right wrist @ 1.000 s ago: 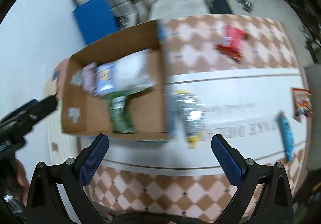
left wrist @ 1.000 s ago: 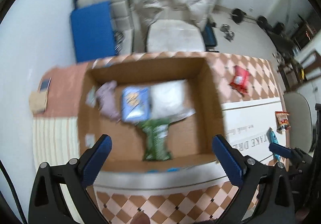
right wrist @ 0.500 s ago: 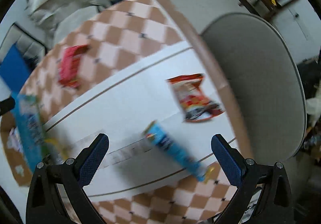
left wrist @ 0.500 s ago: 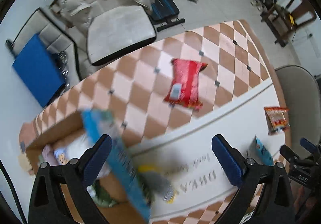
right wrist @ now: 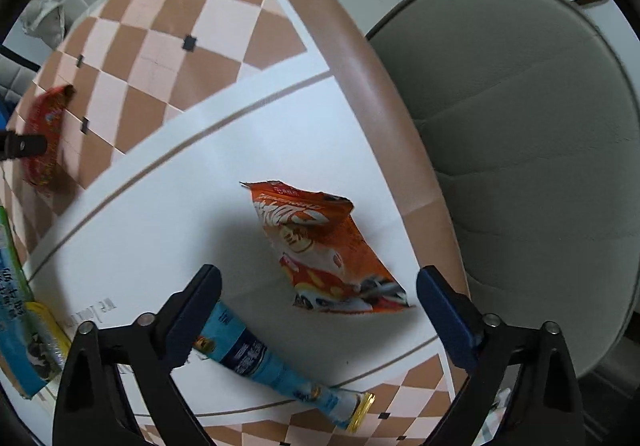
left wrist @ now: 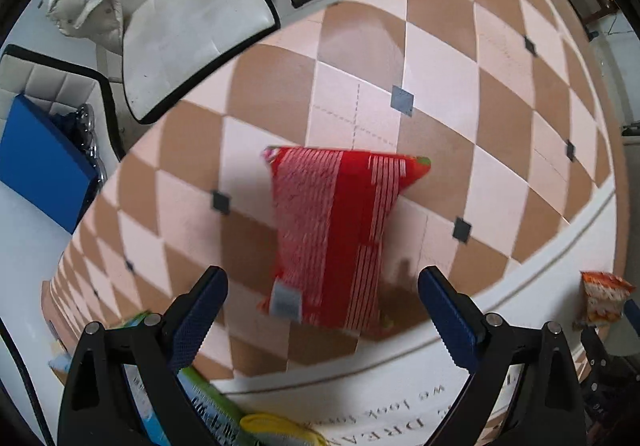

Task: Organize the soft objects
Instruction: 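Grasp the red snack bag with the left tool while the right tool grasps the orange bag, then place the red and orange bags into the box and open both tools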

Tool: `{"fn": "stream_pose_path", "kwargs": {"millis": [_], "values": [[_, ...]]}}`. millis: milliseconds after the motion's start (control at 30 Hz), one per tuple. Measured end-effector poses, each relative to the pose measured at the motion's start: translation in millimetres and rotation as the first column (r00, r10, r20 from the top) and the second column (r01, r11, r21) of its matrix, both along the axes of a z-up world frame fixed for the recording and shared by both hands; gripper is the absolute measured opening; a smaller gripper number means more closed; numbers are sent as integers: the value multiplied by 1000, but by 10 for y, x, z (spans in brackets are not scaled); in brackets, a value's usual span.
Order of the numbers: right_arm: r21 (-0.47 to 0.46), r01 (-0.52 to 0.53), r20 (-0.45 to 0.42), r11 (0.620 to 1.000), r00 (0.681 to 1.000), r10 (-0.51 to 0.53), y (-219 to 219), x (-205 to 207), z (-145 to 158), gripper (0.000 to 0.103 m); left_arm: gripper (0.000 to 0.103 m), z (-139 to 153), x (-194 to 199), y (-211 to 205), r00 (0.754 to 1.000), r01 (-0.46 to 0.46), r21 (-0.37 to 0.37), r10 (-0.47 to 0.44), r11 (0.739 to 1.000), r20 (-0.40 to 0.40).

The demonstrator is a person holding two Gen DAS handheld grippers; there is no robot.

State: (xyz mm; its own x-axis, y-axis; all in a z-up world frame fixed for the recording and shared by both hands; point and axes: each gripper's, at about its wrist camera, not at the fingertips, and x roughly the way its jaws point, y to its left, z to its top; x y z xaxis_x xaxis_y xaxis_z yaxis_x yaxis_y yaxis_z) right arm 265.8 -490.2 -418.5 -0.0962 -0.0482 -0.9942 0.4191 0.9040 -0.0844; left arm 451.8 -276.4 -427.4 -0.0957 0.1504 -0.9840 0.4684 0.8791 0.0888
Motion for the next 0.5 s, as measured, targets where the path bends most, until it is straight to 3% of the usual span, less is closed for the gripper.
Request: {"fn": "stream_pose_path", "kwargs": {"millis": [67,100,133,167,300,500], "values": [[5,-2,-21,1000,1000,2,-12,21,-102,90,78,-94,14,-33,1000,5,8,-5,1000,-17],[-1,-4,-27,1000,1000,4,-20,30,-141,82,65,-134,10,-35,1000,1,10,-1,1000,-31],[-5,-6,-29,1000,1000,6,-28,37,-165,74,55,-113,24,-19,999,-21,-7,20,1000,-31],[-7,-8,-36,1000,999,7,-37,44,-192,56,49,-100,33,-25,999,-21,-7,20,1000,-28],[3,33,-25,999,999,-33,-104,37,-190,34,44,45,-35,-7,1000,-14,-27,14,1000,4],[117,74,31,990,996,-78,-27,1,97,32,43,514,-330,288,997,-61,-130,66,990,42]]}}
